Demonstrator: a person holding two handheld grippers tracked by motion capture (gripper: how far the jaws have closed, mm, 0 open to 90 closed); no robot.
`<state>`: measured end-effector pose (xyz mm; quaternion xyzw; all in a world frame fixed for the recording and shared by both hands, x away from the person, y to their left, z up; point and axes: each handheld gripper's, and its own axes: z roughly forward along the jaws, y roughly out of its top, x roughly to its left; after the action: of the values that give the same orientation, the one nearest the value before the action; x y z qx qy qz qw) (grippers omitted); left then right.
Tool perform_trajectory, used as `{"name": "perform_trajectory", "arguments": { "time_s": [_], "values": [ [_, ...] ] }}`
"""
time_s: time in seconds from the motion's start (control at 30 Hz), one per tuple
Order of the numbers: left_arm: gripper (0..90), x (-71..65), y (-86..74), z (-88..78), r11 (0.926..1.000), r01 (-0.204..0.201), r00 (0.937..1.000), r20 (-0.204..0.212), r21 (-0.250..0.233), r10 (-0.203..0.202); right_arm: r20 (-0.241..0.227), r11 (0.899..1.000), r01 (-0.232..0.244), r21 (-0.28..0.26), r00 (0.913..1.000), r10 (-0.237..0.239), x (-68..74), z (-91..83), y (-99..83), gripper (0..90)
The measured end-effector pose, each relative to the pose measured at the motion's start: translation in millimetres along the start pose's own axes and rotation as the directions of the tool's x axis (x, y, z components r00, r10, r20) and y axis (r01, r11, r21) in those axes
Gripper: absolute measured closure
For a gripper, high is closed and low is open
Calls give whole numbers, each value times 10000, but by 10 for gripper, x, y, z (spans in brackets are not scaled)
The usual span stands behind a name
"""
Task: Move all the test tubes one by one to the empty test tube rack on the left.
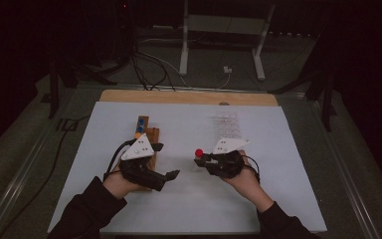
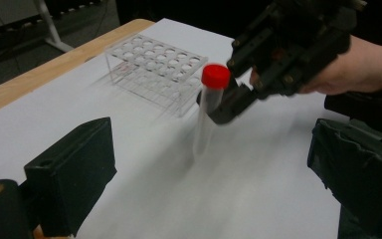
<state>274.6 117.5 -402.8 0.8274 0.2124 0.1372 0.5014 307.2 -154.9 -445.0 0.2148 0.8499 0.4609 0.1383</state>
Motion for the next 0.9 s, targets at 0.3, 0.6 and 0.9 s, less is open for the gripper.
{"name": "perform_trajectory", "arguments": {
  "time_s": [0.3,0.6,0.9],
  "values": [
    [187,-66,76,126,9996,-293,9994,191,27,292,-395,9999,104,-48,9992,-106,186,-9,8,748],
    [373,-151,89,291,9974,-701,9971,293,155,696,-605,9997,260,-3,9978,-260,286,11,24,748],
    [591,-192,109,418,9943,-989,9944,405,405,972,-624,9994,360,-7,9974,-360,319,2,39,748]
  ]
}}
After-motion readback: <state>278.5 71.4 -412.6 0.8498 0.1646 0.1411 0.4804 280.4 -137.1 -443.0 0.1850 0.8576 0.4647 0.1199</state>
